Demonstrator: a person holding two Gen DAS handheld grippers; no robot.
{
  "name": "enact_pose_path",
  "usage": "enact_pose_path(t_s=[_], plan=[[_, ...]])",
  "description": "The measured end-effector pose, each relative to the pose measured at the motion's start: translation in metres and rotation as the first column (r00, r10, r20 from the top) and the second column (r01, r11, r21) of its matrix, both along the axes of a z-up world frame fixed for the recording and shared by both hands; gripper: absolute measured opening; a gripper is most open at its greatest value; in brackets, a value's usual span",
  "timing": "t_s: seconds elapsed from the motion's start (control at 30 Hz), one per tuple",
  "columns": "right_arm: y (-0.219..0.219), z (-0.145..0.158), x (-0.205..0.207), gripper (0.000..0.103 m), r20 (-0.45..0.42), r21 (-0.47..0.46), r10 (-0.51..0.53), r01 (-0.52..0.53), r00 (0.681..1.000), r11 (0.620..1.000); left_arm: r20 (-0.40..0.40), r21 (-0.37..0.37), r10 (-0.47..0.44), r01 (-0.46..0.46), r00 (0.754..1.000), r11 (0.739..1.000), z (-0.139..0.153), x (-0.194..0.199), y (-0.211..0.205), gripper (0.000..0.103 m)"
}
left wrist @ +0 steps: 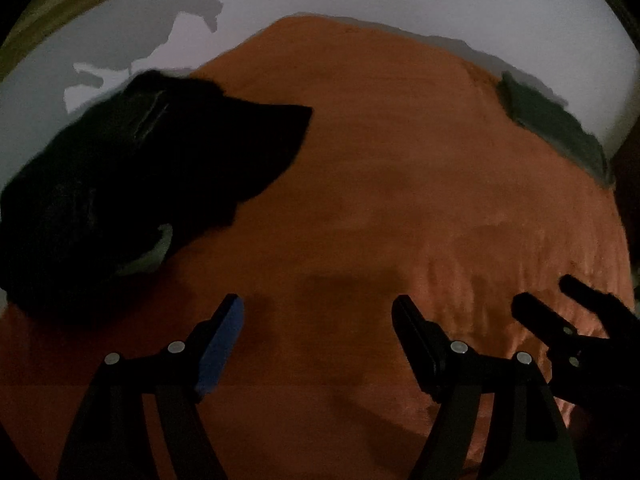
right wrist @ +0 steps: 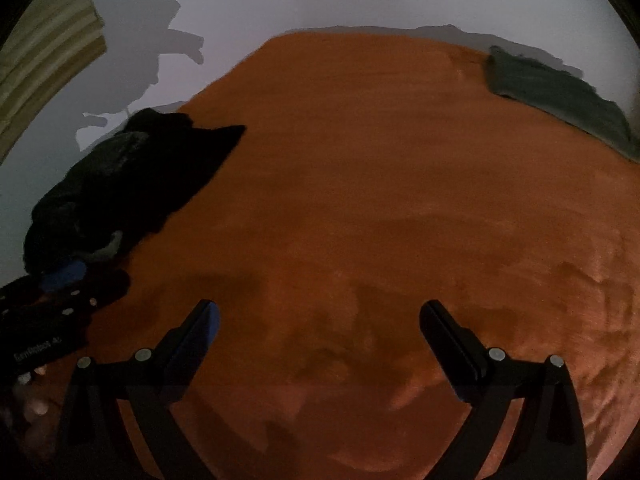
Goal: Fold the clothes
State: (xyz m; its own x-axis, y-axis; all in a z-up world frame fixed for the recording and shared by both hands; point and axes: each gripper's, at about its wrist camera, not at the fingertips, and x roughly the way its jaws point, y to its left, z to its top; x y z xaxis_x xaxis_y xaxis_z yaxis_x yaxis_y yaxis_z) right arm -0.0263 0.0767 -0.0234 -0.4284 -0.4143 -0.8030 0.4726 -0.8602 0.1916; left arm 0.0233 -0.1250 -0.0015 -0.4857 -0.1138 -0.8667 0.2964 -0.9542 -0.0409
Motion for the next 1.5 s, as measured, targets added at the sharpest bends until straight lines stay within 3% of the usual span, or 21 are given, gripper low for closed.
enact_pose_path(t_s=[0.23, 0.43, 0.6, 0.9, 1.13, 1.17, 1.2, 1.23, 1.27, 1.5], plan=[[-0.057, 0.005, -0.010, 0.100, -0.018, -0.062, 0.118, -0.119, 0.993, 0.991, -0.025, -0.115, 0.023, -0.026, 0.999, 0.993, 0.010, 0.028, -0.040, 0.077], [-0.122, 0.002, -0.022, 0.100, -0.001, -0.078, 0.301, -0.300, 0.954, 0.951, -0.046, -0.093, 0.163, -0.167, 0.986, 0.982, 0.022, 0.037, -0.114, 0.077], [-0.166, -0.010, -0.045, 0.086, 0.050, -0.116, 0.364, -0.357, 0.930, 0.927, -0.051, -0.092, 0.252, -0.256, 0.966, 0.962, 0.018, 0.041, -0.166, 0.077], [-0.266, -0.032, -0.086, 0.086, 0.101, -0.041, 0.427, -0.425, 0.898, 0.904, -0.014, -0.003, 0.325, -0.325, 0.945, 0.946, 0.008, 0.068, -0.206, 0.077], [-0.323, -0.070, -0.121, 0.086, 0.192, -0.072, 0.344, -0.337, 0.919, 0.939, -0.016, 0.002, 0.335, -0.335, 0.942, 0.942, 0.011, 0.082, -0.209, 0.077], [-0.327, -0.072, -0.121, 0.081, 0.200, -0.081, 0.358, -0.349, 0.912, 0.934, -0.016, 0.007, 0.342, -0.341, 0.940, 0.940, 0.009, 0.084, -0.209, 0.077], [-0.330, -0.074, -0.121, 0.069, 0.208, -0.087, 0.377, -0.367, 0.902, 0.926, -0.017, 0.012, 0.345, -0.344, 0.939, 0.939, 0.009, 0.088, -0.208, 0.077], [-0.334, -0.076, -0.121, 0.027, 0.217, -0.094, 0.396, -0.385, 0.892, 0.918, -0.018, 0.015, 0.344, -0.344, 0.939, 0.939, 0.010, 0.091, -0.207, 0.077], [-0.331, -0.074, -0.119, 0.007, 0.196, -0.088, 0.395, -0.385, 0.898, 0.919, -0.017, 0.011, 0.342, -0.342, 0.940, 0.940, 0.010, 0.093, -0.206, 0.077], [-0.296, -0.049, -0.100, 0.006, -0.009, -0.044, 0.326, -0.326, 0.945, 0.944, 0.004, -0.005, 0.328, -0.328, 0.945, 0.945, 0.000, 0.087, -0.202, 0.077]])
